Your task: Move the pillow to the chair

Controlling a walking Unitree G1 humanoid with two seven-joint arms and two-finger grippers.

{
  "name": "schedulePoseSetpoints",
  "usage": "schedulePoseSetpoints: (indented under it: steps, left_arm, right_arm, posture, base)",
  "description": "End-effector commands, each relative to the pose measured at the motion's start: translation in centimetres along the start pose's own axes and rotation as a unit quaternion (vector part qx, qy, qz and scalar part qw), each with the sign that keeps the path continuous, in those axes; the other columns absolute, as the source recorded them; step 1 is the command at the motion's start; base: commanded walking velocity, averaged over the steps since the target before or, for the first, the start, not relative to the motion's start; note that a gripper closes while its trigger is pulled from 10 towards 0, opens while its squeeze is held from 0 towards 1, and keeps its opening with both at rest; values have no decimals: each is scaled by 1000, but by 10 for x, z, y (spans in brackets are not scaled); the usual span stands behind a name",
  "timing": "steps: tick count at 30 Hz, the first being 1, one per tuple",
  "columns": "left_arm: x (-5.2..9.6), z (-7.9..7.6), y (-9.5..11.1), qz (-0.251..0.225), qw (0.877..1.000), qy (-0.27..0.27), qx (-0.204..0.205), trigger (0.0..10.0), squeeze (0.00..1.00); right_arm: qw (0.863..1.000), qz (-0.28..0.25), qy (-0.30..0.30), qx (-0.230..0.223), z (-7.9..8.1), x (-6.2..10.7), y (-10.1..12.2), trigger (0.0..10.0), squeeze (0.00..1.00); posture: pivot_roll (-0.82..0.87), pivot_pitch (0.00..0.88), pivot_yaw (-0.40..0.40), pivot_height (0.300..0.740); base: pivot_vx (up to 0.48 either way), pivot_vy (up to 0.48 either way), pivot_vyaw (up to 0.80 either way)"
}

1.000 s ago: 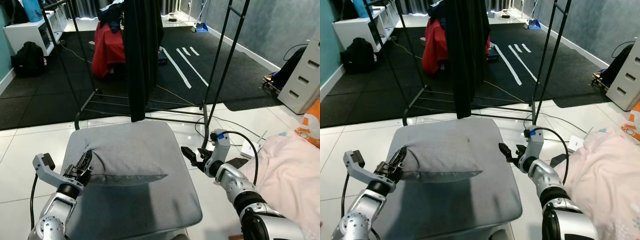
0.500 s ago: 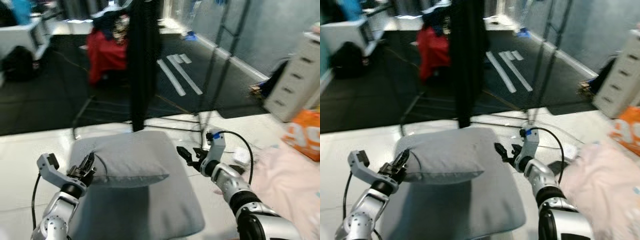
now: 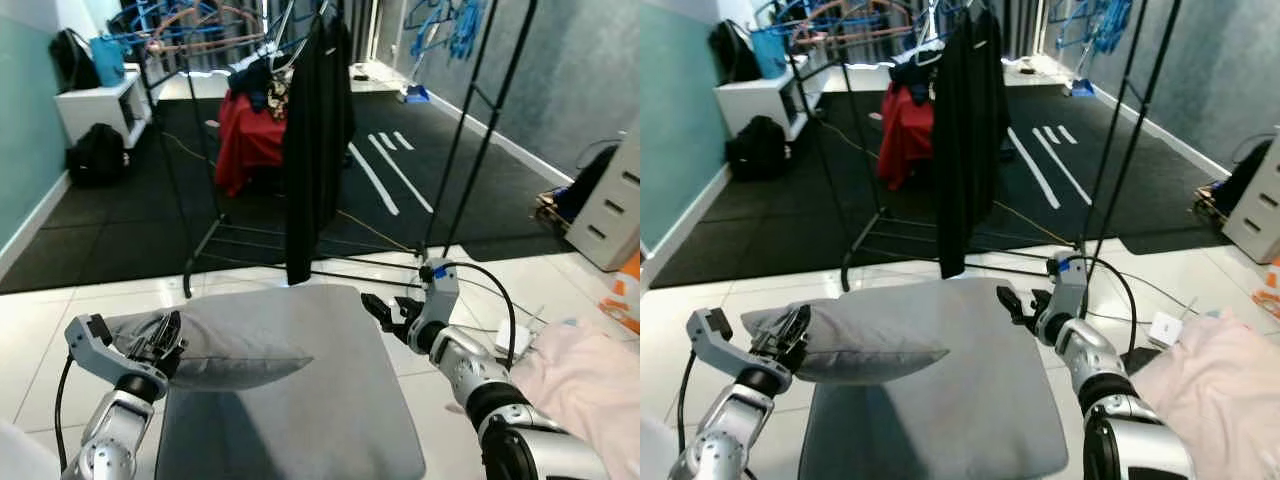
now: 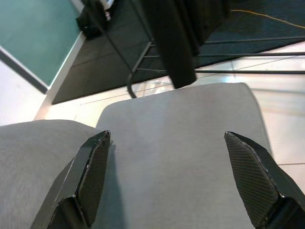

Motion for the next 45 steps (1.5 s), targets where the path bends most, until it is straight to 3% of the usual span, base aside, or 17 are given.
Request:
schedulePoseSetpoints:
  steps: [1, 4, 12, 19, 36, 45]
  left_arm:
    - [-4, 0, 3, -7, 1000, 2, -30, 10000, 0]
    - [-2, 14, -5, 18, 996, 36, -80, 10000, 0]
    - [4, 30, -7, 22, 994, 67, -83, 10000, 0]
    - [6, 41, -3, 10, 988, 106, -112, 10000, 0]
    - [4, 41, -7, 8, 987, 111, -114, 10000, 0]
    - [-2, 33, -4, -3, 987, 97, -126, 10000, 0]
  right_arm:
    - [1000, -3, -12, 8, -5, 3, -1, 10000, 0]
    - [1000, -5, -18, 6, -10, 6, -3, 10000, 0]
    - [1000, -1, -28, -1, -16, 10, -12, 10000, 0]
    - [1000, 9, -21, 0, -16, 12, -19, 10000, 0]
    - [1000, 8, 8, 0, -6, 8, -20, 10000, 0]
    - [1000, -9, 21, 0, -2, 5, -10, 10000, 0]
  posture:
    - [-150, 21, -15, 735]
    - [-145, 18, -18, 735]
    - [-135, 21, -17, 735]
    - [-130, 18, -14, 735]
    - [-118, 21, -14, 735]
    - [-110, 26, -13, 735]
  base:
    - [0, 0, 0]
    - [0, 0, 421]
    - [0, 0, 791]
    - [0, 0, 776]
    - [0, 0, 775]
    - [0, 0, 776]
Point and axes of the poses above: a point about 5 cm out from each wrist's last joint towards the gripper, its own x axis pointing back from the gripper into the wrist, its own y axis along the axis of the wrist's last joint, z = x × y, the point moved 1 cm from there along -x, pointing out of the wrist towards the gripper, and after that the axes turned 12 degrees about -x, right-handed, at the moved point
